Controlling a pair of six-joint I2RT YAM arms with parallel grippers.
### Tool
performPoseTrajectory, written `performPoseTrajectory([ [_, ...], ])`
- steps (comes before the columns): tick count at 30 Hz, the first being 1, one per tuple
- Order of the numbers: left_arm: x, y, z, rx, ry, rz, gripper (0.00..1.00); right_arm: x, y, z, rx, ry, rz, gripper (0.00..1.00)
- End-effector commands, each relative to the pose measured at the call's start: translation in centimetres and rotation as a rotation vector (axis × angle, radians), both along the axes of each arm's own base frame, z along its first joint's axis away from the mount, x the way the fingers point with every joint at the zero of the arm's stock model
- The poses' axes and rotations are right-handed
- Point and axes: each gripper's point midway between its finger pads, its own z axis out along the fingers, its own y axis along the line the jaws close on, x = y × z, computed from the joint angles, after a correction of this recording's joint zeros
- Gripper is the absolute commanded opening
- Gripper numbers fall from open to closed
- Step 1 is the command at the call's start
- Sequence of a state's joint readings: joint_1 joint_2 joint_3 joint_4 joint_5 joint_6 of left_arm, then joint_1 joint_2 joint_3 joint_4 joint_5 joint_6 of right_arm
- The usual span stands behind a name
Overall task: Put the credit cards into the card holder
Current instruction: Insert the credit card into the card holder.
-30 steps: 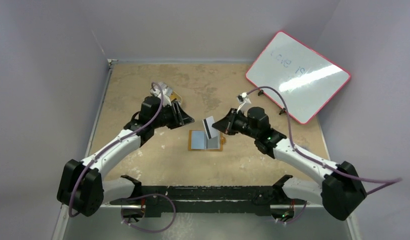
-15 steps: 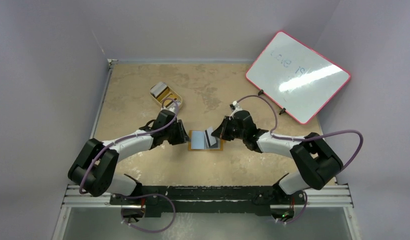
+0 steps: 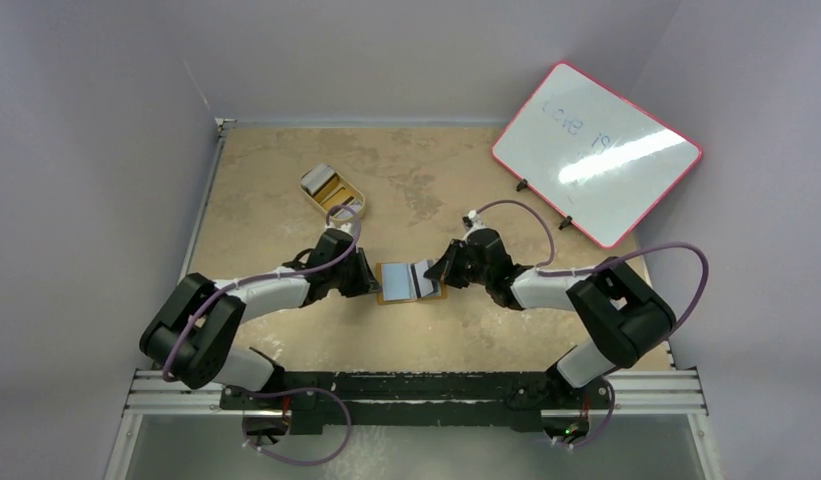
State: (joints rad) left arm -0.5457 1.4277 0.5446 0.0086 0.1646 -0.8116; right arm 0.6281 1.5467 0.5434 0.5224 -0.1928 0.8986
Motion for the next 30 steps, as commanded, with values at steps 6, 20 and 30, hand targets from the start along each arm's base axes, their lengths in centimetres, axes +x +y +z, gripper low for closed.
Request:
performPoseTrajectory([
  [6,0.1,-1.2,-0.1,-0.062,-0.018,-0.003,0.12,0.4,0.7,0.3,0.078,-0.026,-0.016,0.0],
  [20,0.0,-1.0,-1.2,-0.026,-0.008,-0.007,0.11,0.5,0.7,0.2,0.101,-0.078,0.033,0.0],
  [30,0.1,-1.2,-1.3,-0.031,-0.008,-0.017,0.11,1.0,0.0,0.3,0.138,-0.089,0.051,0.0],
])
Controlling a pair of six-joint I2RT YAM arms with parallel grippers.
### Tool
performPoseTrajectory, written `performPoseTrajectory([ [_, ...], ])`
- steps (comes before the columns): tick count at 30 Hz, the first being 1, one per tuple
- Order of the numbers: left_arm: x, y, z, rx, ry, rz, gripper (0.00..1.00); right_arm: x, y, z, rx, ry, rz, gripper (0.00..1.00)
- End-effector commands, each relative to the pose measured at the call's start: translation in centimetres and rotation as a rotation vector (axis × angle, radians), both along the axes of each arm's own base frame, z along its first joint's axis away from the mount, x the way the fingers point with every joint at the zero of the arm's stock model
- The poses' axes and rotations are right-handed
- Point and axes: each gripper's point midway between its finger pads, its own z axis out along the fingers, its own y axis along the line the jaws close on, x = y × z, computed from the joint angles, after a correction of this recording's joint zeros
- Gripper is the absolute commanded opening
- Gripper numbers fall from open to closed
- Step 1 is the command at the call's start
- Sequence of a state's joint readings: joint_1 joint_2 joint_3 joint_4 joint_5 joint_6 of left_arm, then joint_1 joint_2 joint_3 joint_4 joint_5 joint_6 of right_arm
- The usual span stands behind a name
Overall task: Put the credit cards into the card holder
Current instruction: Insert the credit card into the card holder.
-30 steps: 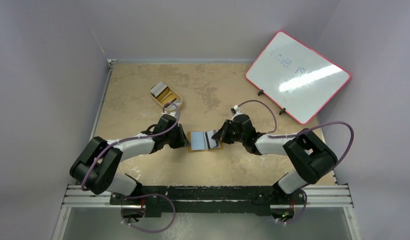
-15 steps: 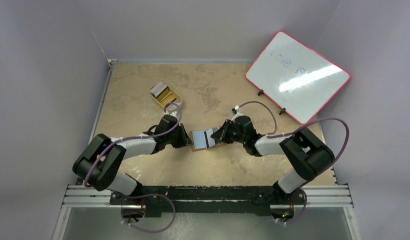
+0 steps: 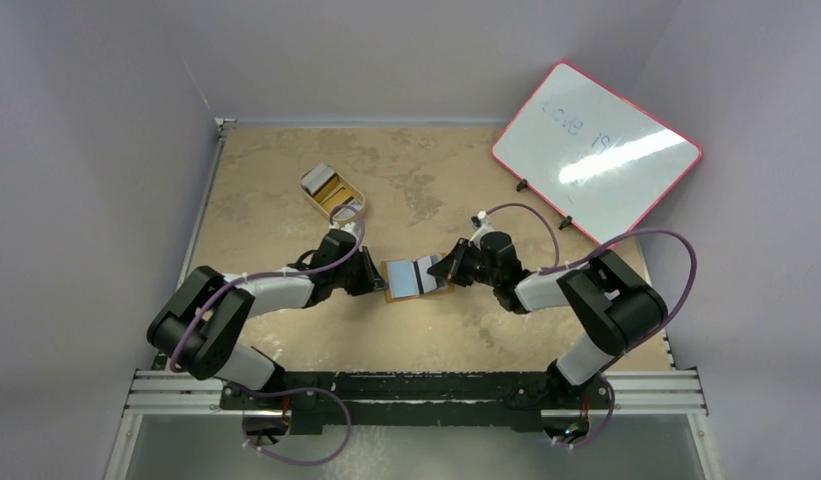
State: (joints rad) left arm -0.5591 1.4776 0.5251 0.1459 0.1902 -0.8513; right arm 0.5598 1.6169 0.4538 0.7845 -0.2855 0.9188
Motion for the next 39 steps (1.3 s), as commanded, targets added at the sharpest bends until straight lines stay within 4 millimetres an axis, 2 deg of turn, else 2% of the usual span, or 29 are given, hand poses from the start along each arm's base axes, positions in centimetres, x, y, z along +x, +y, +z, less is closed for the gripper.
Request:
performPoseTrajectory([
  [1,-0.6,0.3,-1.3,0.036,0.022,-0.014,0.11,0.2,0.8,0.5,0.033,-0.045,0.053,0.0],
  [6,-0.6,-0.1,-1.6,0.028,0.03,-0.018,0.11,0.8,1.6,0.3,0.057,-0.056,0.066,0.0],
  [20,-0.7,-1.0,-1.3,-0.003,0.027,-0.024,0.11,0.9,2.0,0.6,0.153,-0.046,0.031,0.0],
  [26,-0.9,-1.2,-1.5,-0.008,0.028,-0.015,0.11,0.5,2.4,0.2,0.13,-0.036,0.027,0.0],
  [29,-0.8,-1.2,-1.4,-0.009,0.024,-0.012,0.11,0.3,2.5,-0.1,0.068,-0.026,0.033,0.14],
  [30,-0.8,-1.3,-1.4,-0.011,0.022,-0.013,0.11,0.0,1.7,-1.0,0.006,0.012,0.013,0.2],
  [33,-0.7,-1.2,-1.3,-0.008,0.017,-0.012,0.11,0.1,-0.3,-1.5,-0.144,0.035,-0.026,0.32],
  [36,-0.6,-1.2,-1.3,0.0,0.012,-0.014,0.11,0.7,-1.3,-0.8,-0.215,0.01,-0.052,0.4],
  [37,-0.6,-1.2,-1.3,0.001,0.012,-0.015,0.11,1.3,-1.4,-0.1,-0.225,-0.009,-0.067,0.41],
  [39,-0.5,-1.2,-1.4,0.002,0.013,-0.015,0.11,1.3,-1.3,0.1,-0.232,-0.007,-0.064,0.42],
])
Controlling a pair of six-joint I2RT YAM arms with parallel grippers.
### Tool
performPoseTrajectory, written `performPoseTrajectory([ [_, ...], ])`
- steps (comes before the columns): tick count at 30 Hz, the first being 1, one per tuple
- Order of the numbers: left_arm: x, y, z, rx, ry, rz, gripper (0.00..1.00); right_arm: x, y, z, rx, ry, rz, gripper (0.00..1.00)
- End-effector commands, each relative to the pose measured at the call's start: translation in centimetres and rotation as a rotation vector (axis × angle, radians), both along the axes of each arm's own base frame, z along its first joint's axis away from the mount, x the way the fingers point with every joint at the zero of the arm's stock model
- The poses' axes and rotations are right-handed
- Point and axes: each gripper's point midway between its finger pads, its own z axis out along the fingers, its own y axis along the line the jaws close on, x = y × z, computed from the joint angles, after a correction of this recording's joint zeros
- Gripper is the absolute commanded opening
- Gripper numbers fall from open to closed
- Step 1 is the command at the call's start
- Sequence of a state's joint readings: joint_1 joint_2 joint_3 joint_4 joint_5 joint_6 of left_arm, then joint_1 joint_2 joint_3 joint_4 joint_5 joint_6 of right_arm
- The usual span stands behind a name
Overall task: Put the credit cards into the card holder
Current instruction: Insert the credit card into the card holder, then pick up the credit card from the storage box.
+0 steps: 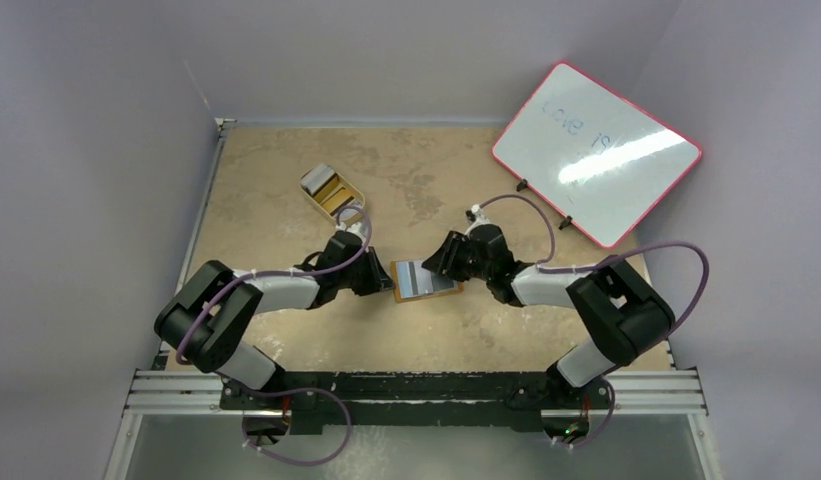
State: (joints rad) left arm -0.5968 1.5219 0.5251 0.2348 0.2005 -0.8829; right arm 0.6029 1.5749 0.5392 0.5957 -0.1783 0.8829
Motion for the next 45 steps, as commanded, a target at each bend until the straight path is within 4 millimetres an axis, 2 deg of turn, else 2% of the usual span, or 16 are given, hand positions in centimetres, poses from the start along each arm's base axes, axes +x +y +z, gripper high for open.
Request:
performPoseTrajectory([
  [1,-0.6,0.6,-1.5,0.047,0.03,0.006,0.11,0.6,-1.5,-0.2,-0.132,-0.006,-0.031,0.42],
  [5,-0.5,0.5,-1.3,0.042,0.028,0.004,0.12,0.5,-1.2,-0.4,-0.131,0.0,-0.018,0.42],
  [11,-0.2,0.2,-1.0,0.039,0.02,0.001,0.12,0.2,0.3,-1.0,-0.12,0.016,0.016,0.42],
  [19,0.0,0.0,-1.0,0.033,0.019,0.0,0.12,-0.6,3.4,0.2,-0.028,-0.008,0.104,0.41],
  [24,0.2,-0.1,-0.6,0.035,0.016,-0.003,0.13,-0.8,3.0,0.7,-0.043,-0.031,0.106,0.39],
  [27,0.4,0.0,0.4,0.036,0.001,0.003,0.16,-1.7,2.4,1.0,-0.06,-0.024,0.126,0.39],
  [30,0.8,0.4,2.4,0.044,-0.046,0.014,0.23,-1.7,1.5,2.1,-0.085,-0.055,0.106,0.4],
  [35,2.8,2.9,6.8,0.189,-0.174,0.061,0.39,-1.8,0.4,4.9,-0.094,-0.131,0.087,0.43],
  [38,5.1,4.6,10.4,0.324,-0.276,0.083,0.49,-1.9,-0.3,6.9,-0.092,-0.183,0.073,0.45],
  [43,8.7,8.8,14.8,0.655,-0.4,0.114,0.61,-2.2,-1.5,9.2,-0.095,-0.223,0.041,0.46],
  [45,10.1,9.7,16.2,0.747,-0.442,0.109,0.64,-2.5,-1.6,10.4,-0.08,-0.241,0.042,0.46],
])
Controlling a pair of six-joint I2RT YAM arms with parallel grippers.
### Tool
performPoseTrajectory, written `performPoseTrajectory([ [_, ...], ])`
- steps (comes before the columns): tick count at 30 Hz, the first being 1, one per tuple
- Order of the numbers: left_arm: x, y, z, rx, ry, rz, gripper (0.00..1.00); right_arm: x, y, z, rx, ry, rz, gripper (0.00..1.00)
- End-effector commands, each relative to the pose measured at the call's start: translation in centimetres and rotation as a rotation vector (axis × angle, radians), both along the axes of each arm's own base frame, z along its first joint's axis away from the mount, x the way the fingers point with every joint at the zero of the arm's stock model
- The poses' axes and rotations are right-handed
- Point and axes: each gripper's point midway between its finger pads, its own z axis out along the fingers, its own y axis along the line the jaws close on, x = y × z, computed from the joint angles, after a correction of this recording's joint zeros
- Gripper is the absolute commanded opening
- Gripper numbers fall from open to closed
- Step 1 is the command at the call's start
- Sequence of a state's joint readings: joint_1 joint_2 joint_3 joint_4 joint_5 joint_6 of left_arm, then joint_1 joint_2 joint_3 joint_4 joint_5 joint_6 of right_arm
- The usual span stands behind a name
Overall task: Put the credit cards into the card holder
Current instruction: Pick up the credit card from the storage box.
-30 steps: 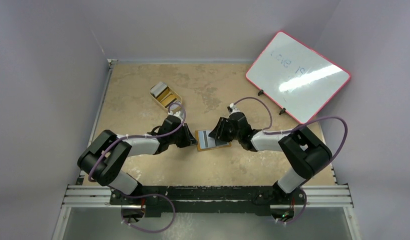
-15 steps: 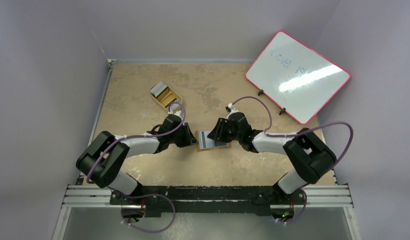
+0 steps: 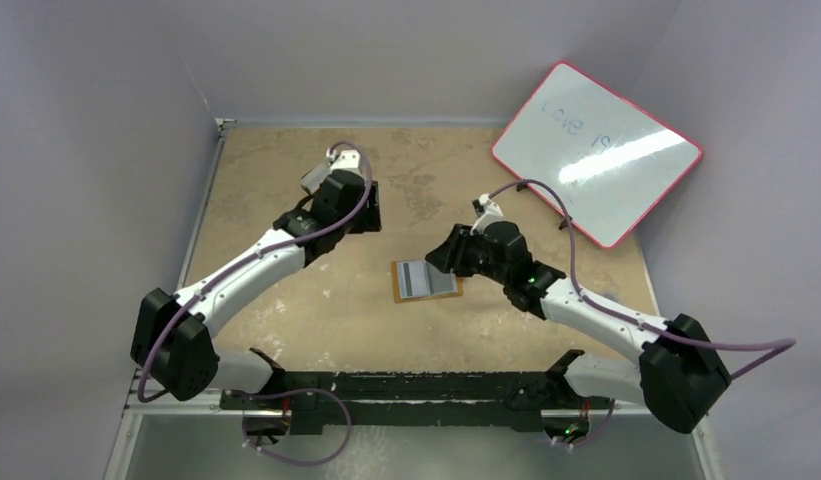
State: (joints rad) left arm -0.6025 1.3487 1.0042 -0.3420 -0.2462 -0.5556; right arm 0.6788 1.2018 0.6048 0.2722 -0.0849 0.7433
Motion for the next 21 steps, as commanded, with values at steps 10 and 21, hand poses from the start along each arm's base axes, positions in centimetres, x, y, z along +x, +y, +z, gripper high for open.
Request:
performPoseTrajectory([
  [10,11.1,10.4,3.7,0.579,-0.07,0.049,0.67,-1.1,-1.0,4.0,0.037,-0.09,0.008,0.46],
  [21,16.6,12.3,0.1,0.73,0.036,-0.043,0.7,-0.8,-0.6,4.5,0.038,-0.095,0.021,0.45],
])
